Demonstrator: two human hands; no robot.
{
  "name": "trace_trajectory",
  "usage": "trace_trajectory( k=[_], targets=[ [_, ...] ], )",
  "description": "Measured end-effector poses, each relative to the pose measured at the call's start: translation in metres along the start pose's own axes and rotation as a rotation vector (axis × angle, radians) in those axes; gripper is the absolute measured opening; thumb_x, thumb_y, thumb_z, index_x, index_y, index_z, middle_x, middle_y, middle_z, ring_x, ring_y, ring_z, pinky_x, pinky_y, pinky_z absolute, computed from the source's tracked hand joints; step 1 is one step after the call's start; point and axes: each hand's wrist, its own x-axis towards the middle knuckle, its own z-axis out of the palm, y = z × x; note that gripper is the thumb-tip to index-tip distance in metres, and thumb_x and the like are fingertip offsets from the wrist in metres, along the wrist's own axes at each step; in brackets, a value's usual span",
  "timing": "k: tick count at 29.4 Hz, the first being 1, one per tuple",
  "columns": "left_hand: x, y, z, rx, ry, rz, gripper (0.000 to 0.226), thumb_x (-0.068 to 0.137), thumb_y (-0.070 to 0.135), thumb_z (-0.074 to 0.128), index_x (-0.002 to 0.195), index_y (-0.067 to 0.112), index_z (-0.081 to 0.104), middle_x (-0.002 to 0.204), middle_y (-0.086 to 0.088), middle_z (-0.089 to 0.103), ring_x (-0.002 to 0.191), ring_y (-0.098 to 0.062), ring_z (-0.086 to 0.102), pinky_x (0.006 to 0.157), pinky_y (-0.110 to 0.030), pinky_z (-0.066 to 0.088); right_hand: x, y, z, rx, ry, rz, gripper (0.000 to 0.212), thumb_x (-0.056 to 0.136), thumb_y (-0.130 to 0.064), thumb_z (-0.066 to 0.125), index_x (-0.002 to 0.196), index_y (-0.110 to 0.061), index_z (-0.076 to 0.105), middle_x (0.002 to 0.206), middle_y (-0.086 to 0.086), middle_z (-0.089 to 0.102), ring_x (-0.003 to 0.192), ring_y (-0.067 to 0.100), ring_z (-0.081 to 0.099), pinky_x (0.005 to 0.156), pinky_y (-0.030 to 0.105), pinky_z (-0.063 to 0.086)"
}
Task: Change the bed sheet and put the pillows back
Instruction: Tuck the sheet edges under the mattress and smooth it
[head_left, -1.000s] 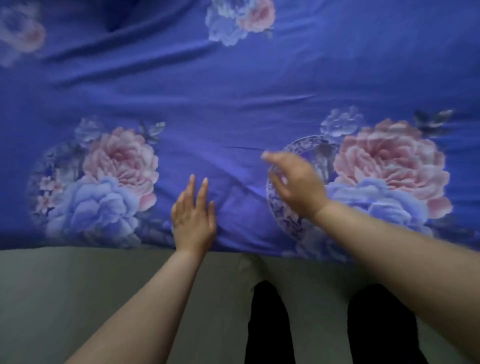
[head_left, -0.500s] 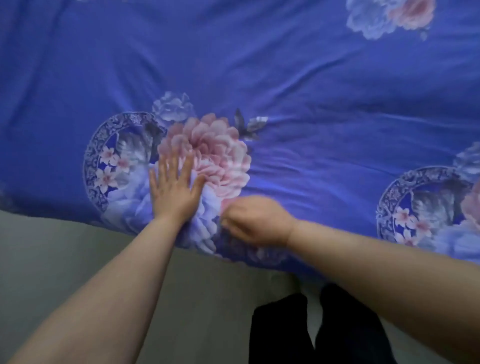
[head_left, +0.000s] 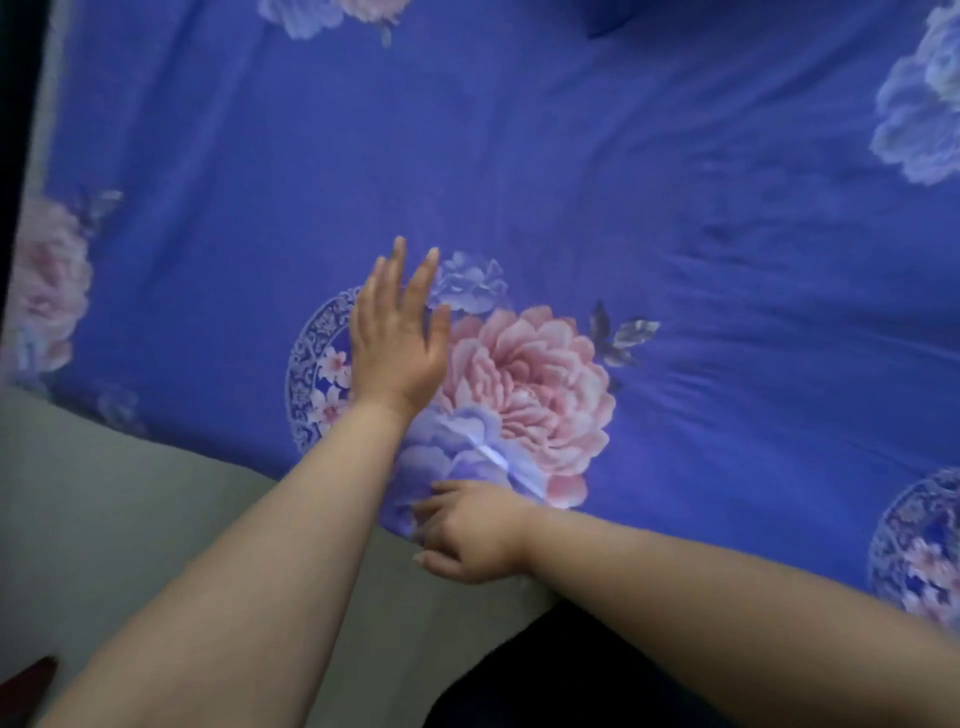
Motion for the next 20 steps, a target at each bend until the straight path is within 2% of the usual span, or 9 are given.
trace_trajectory(
  k=[1, 2, 3, 5, 9, 11, 14, 16, 20],
  targets=[
    [0.010, -0.003, 0.002, 0.048, -0.106, 0.045, 0.055, 0.095, 0.043, 0.038, 0.148, 0.034, 0.025, 0.159, 0.000, 0.014, 0.146, -0.027, 0.014, 0.116, -0.044, 0.011, -0.003, 0.011, -0.018, -0.012, 0.150, -0.014, 0.028, 0.095, -0.026, 0.048, 0.091, -0.009, 0.070, 0.102, 0.012, 0.069, 0.101, 0.031, 0.062, 0.094, 0.047, 0.044],
    [0.016, -0.012, 0.006, 0.106, -0.190, 0.087, 0.058, 0.095, 0.048, 0.039, 0.148, 0.039, 0.018, 0.160, 0.004, 0.007, 0.147, -0.024, 0.007, 0.117, -0.044, 0.006, -0.005, 0.029, -0.042, -0.060, 0.345, 0.035, 0.023, 0.092, -0.020, 0.051, 0.088, -0.009, 0.071, 0.098, 0.012, 0.070, 0.092, 0.031, 0.064, 0.087, 0.043, 0.048],
    [0.020, -0.026, 0.011, 0.161, -0.246, 0.116, 0.060, 0.094, 0.051, 0.039, 0.148, 0.041, 0.014, 0.160, 0.006, 0.004, 0.148, -0.024, 0.002, 0.117, -0.044, 0.003, -0.008, 0.051, -0.068, -0.105, 0.563, 0.137, 0.019, 0.088, -0.015, 0.055, 0.094, -0.009, 0.072, 0.104, 0.012, 0.070, 0.096, 0.031, 0.065, 0.089, 0.040, 0.048],
    [0.028, -0.060, 0.013, 0.221, -0.282, 0.108, 0.062, 0.094, 0.054, 0.037, 0.149, 0.041, 0.012, 0.160, 0.005, 0.002, 0.148, -0.023, -0.001, 0.117, -0.043, 0.001, -0.022, 0.105, -0.119, -0.212, 0.892, 0.446, 0.032, 0.085, -0.011, 0.056, 0.115, -0.007, 0.066, 0.128, 0.016, 0.060, 0.119, 0.035, 0.056, 0.102, 0.045, 0.039],
    [0.048, -0.141, 0.000, 0.248, -0.195, -0.117, 0.063, 0.094, 0.059, 0.029, 0.150, 0.038, 0.009, 0.160, 0.005, -0.001, 0.148, -0.020, -0.002, 0.117, -0.040, -0.001, -0.030, 0.171, -0.175, -0.150, 1.074, 1.165, 0.055, 0.097, -0.034, 0.038, 0.149, -0.017, 0.028, 0.158, 0.005, 0.020, 0.146, 0.025, 0.016, 0.117, 0.048, 0.009],
    [0.054, -0.192, -0.012, 0.271, -0.144, -0.178, 0.063, 0.095, 0.058, 0.027, 0.150, 0.037, 0.008, 0.160, 0.004, 0.000, 0.148, -0.021, -0.001, 0.117, -0.042, -0.001, 0.006, 0.173, -0.180, -0.081, 1.091, 1.346, 0.060, 0.097, -0.043, 0.034, 0.151, -0.023, 0.019, 0.160, 0.002, 0.010, 0.148, 0.024, 0.005, 0.117, 0.051, 0.002],
    [0.051, -0.264, -0.035, 0.276, -0.054, -0.265, 0.061, 0.095, 0.055, 0.028, 0.150, 0.035, 0.011, 0.160, 0.003, 0.006, 0.147, -0.026, 0.004, 0.116, -0.047, 0.004, 0.105, 0.141, -0.167, -0.098, 1.022, 1.345, 0.060, 0.095, -0.048, 0.034, 0.151, -0.031, 0.020, 0.160, -0.002, 0.008, 0.148, 0.027, 0.002, 0.116, 0.055, 0.000],
    [0.046, -0.309, -0.048, 0.238, -0.005, -0.371, 0.061, 0.094, 0.056, 0.028, 0.150, 0.034, 0.016, 0.160, 0.001, 0.012, 0.146, -0.030, 0.009, 0.115, -0.051, 0.008, 0.192, 0.099, -0.142, -0.135, 0.937, 1.251, 0.061, 0.093, -0.052, 0.035, 0.150, -0.035, 0.019, 0.160, -0.005, 0.008, 0.147, 0.029, 0.000, 0.114, 0.056, -0.003],
    [0.039, -0.403, -0.079, 0.141, -0.038, -0.577, 0.062, 0.094, 0.057, 0.030, 0.150, 0.033, 0.018, 0.159, -0.002, 0.016, 0.143, -0.035, 0.018, 0.112, -0.055, 0.015, 0.356, -0.029, -0.064, -0.177, 0.550, 0.635, 0.060, 0.091, -0.057, 0.042, 0.146, -0.038, 0.029, 0.159, -0.008, 0.015, 0.148, 0.028, 0.001, 0.115, 0.056, -0.005]
  ],
)
